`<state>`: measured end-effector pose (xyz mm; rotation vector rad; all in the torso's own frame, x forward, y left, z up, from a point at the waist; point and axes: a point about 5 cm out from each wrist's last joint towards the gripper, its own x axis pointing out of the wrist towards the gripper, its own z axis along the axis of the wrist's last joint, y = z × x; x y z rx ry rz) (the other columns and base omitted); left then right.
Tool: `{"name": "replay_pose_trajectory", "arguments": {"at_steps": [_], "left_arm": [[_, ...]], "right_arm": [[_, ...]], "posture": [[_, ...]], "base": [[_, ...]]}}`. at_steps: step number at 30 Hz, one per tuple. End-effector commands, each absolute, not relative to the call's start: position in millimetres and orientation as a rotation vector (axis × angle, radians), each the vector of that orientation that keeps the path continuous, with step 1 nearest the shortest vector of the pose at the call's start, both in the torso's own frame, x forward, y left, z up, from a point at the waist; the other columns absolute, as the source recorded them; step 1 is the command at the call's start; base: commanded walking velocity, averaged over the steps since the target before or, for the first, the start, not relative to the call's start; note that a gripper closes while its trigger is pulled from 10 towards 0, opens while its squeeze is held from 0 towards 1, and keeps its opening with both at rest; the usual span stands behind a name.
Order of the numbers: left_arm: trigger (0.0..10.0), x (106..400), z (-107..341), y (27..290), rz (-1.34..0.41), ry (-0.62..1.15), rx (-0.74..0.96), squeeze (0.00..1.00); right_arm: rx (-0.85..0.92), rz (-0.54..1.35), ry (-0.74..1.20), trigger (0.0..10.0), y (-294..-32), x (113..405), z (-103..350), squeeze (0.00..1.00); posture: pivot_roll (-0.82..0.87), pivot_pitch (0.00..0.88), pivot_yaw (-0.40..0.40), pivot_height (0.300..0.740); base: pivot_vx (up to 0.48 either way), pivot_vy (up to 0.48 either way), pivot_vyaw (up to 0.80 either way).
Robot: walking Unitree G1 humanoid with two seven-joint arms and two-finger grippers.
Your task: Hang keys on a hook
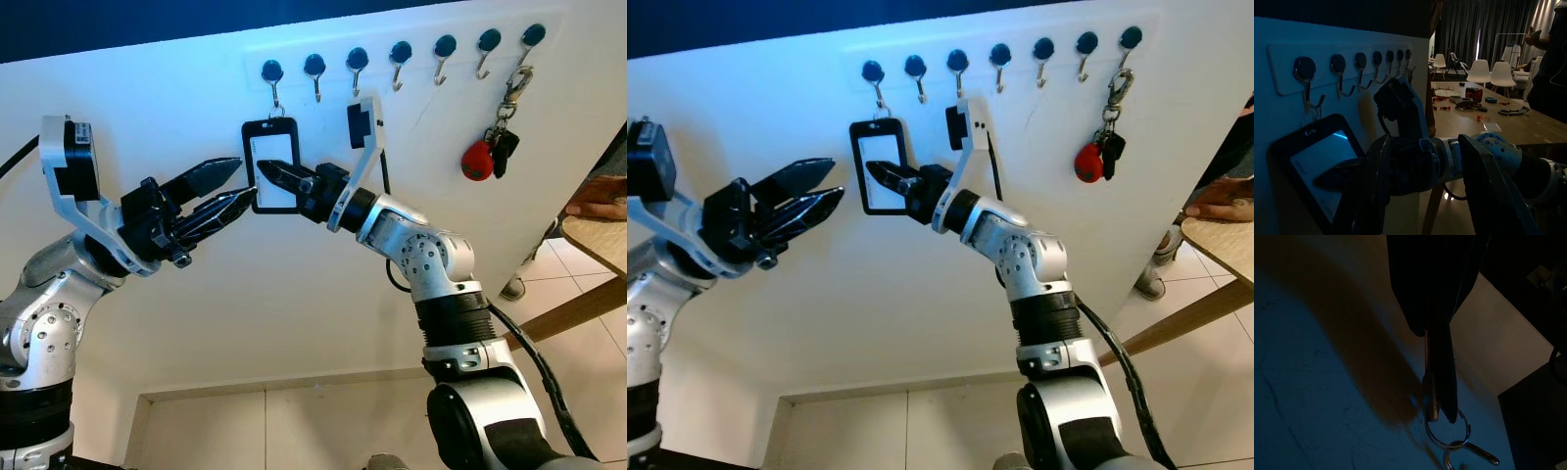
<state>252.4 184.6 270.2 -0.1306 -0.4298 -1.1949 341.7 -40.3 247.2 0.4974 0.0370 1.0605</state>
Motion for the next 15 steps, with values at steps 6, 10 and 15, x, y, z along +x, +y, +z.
{"name": "replay_pose_trajectory", "arguments": {"at_steps": [6, 10, 15], "left_arm": [[10.0, 249.5, 273.4, 183.8, -1.215, -0.426, -0.100, 0.00], [10.0, 249.5, 273.7, 183.6, -1.217, -0.427, -0.099, 0.00], [10.0, 249.9, 274.6, 183.4, -1.219, -0.429, -0.098, 0.00]], "right_arm": [[0.467, 1.117, 0.085, 0.0, -34.0, 332.5, 235.6, 0.00], [0.464, 1.142, 0.081, 0.0, -33.6, 329.2, 235.4, 0.00], [0.461, 1.163, 0.079, 0.0, -33.1, 326.7, 235.7, 0.00]], "posture": [[-0.15, 0.110, 0.082, 0.740], [-0.15, 0.110, 0.082, 0.740], [-0.15, 0.110, 0.082, 0.740]], "base": [[0.000, 0.000, 0.00], [0.000, 0.000, 0.00], [0.000, 0.000, 0.00]]}}
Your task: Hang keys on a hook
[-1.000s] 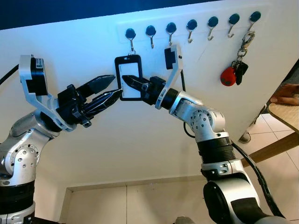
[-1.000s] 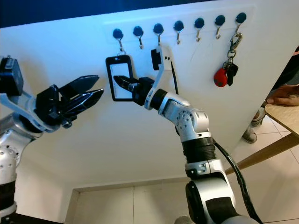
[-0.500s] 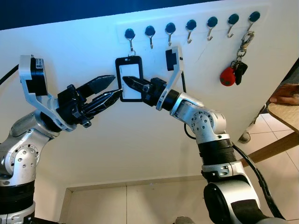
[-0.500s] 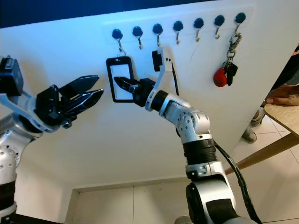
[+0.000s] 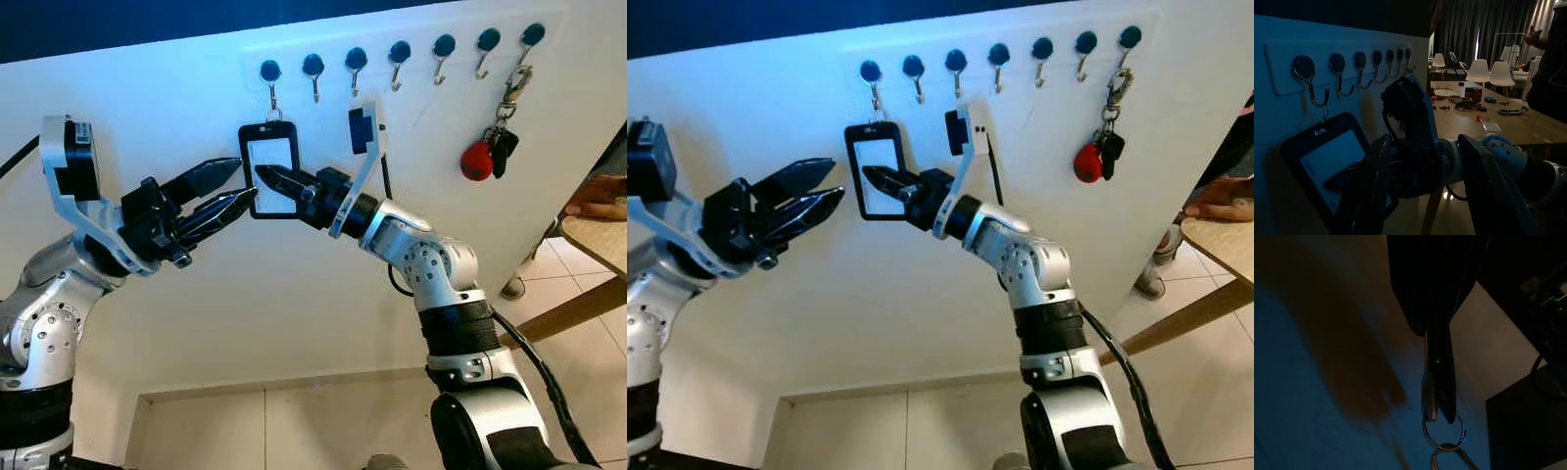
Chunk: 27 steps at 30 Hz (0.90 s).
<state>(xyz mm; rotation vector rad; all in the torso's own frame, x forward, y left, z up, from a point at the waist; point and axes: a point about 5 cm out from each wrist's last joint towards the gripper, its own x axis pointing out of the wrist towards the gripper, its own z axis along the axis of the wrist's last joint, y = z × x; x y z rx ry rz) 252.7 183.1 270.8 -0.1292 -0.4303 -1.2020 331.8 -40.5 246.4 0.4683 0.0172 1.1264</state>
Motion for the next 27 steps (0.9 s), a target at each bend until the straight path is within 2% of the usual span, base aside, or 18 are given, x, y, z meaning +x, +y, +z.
{"name": "replay_pose_trajectory", "arguments": {"at_steps": [1, 3, 4, 5, 6, 7, 8, 9, 10, 17, 24, 25, 27], "left_arm": [[10.0, 249.7, 274.7, 183.3, -1.220, -0.430, -0.097, 0.00], [10.0, 249.6, 274.8, 183.3, -1.221, -0.430, -0.097, 0.00], [10.0, 250.0, 274.7, 182.8, -1.221, -0.430, -0.096, 0.00], [10.0, 249.8, 274.6, 182.7, -1.222, -0.429, -0.096, 0.00], [10.0, 249.8, 274.6, 182.7, -1.222, -0.429, -0.096, 0.00], [10.0, 249.7, 274.5, 182.7, -1.222, -0.429, -0.096, 0.00], [10.0, 249.5, 274.5, 182.7, -1.223, -0.429, -0.096, 0.00], [10.0, 249.5, 274.5, 182.6, -1.223, -0.429, -0.096, 0.00], [10.0, 249.5, 274.4, 182.7, -1.223, -0.429, -0.097, 0.00], [10.0, 249.3, 274.3, 182.6, -1.227, -0.428, -0.099, 0.00], [10.0, 245.9, 271.5, 182.0, -1.254, -0.411, -0.105, 0.00], [10.0, 245.2, 271.2, 181.9, -1.258, -0.409, -0.102, 0.00], [10.0, 245.2, 271.2, 181.9, -1.258, -0.409, -0.102, 0.00]], "right_arm": [[0.459, 1.163, 0.080, 0.0, -33.1, 326.3, 235.5, 0.00], [0.458, 1.163, 0.080, 0.0, -33.1, 326.1, 235.3, 0.00], [0.435, 1.157, 0.081, 1.1, -33.2, 326.3, 233.9, 0.00], [0.420, 1.154, 0.080, 3.8, -33.0, 326.3, 233.0, 0.00], [0.420, 1.154, 0.080, 3.8, -33.0, 326.3, 233.0, 0.00], [0.411, 1.152, 0.079, 8.3, -33.0, 326.1, 232.4, 0.00], [0.407, 1.144, 0.083, 10.0, -33.1, 326.6, 231.4, 0.00], [0.408, 1.138, 0.084, 10.0, -33.2, 327.1, 230.9, 0.97], [0.412, 1.133, 0.086, 10.0, -33.3, 327.2, 230.6, 1.00], [0.416, 1.126, 0.099, 10.0, -35.1, 326.9, 226.9, 1.00], [0.425, 1.117, 0.225, 10.0, -43.6, 318.0, 190.7, 1.00], [0.421, 1.122, 0.262, 10.0, -45.7, 314.2, 179.4, 0.91], [0.421, 1.122, 0.262, 10.0, -45.7, 314.2, 179.4, 0.91]], "posture": [[-0.15, 0.108, 0.083, 0.740], [-0.15, 0.108, 0.083, 0.740], [-0.15, 0.108, 0.083, 0.740], [-0.15, 0.109, 0.083, 0.740], [-0.15, 0.109, 0.083, 0.740], [-0.15, 0.109, 0.083, 0.740], [-0.15, 0.109, 0.083, 0.740], [-0.15, 0.109, 0.083, 0.740], [-0.15, 0.112, 0.084, 0.740], [-0.15, 0.112, 0.084, 0.740], [-0.15, 0.115, 0.084, 0.740], [-0.15, 0.116, 0.084, 0.740], [-0.15, 0.116, 0.084, 0.740]], "base": [[0.000, 0.000, 0.00], [0.000, 0.000, 0.00], [0.000, 0.000, 0.00], [0.000, 0.000, 0.00], [0.000, 0.000, 0.00], [0.000, 0.000, 0.00], [0.000, 0.000, 0.00], [0.000, 0.000, 0.00], [0.000, 0.000, 0.00], [0.000, 0.000, 0.00], [0.000, 0.000, 0.00], [0.000, 0.000, 0.00], [0.000, 0.000, 0.00]]}}
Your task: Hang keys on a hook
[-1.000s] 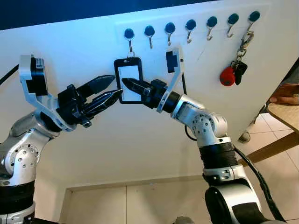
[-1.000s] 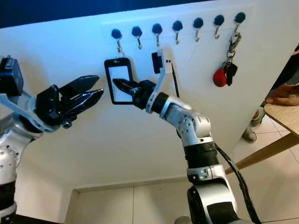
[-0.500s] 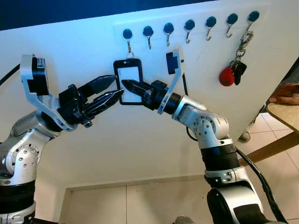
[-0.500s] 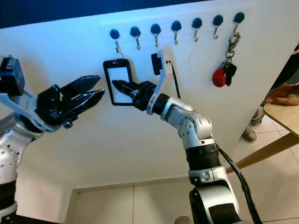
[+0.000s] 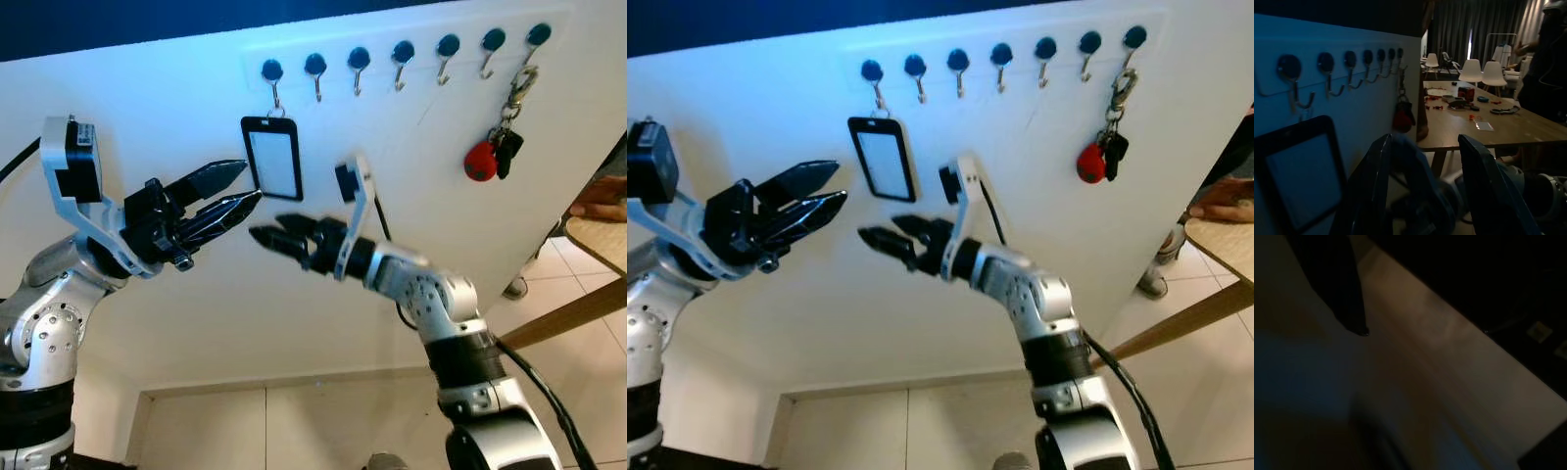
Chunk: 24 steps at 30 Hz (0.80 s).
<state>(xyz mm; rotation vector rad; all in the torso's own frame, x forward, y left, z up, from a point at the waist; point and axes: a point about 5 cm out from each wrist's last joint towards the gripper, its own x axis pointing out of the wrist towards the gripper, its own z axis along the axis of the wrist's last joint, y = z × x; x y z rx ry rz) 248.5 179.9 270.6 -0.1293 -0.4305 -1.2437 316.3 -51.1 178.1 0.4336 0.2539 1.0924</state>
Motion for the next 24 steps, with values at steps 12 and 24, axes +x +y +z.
{"name": "replay_pose_trajectory", "arguments": {"at_steps": [12, 24], "left_arm": [[10.0, 243.8, 268.7, 183.1, -1.258, -0.398, -0.100, 0.00], [10.0, 247.0, 220.9, 189.7, -1.226, -0.152, -0.045, 0.00]], "right_arm": [[0.227, 0.921, 0.742, 10.0, -99.6, 271.9, 33.5, 0.00], [-0.038, 0.333, 1.113, 10.0, -192.9, 207.0, -62.1, 0.00]], "posture": [[-0.15, 0.117, 0.081, 0.740], [-0.15, 0.111, 0.085, 0.740]], "base": [[0.000, 0.000, 0.00], [0.000, 0.000, 0.00]]}}
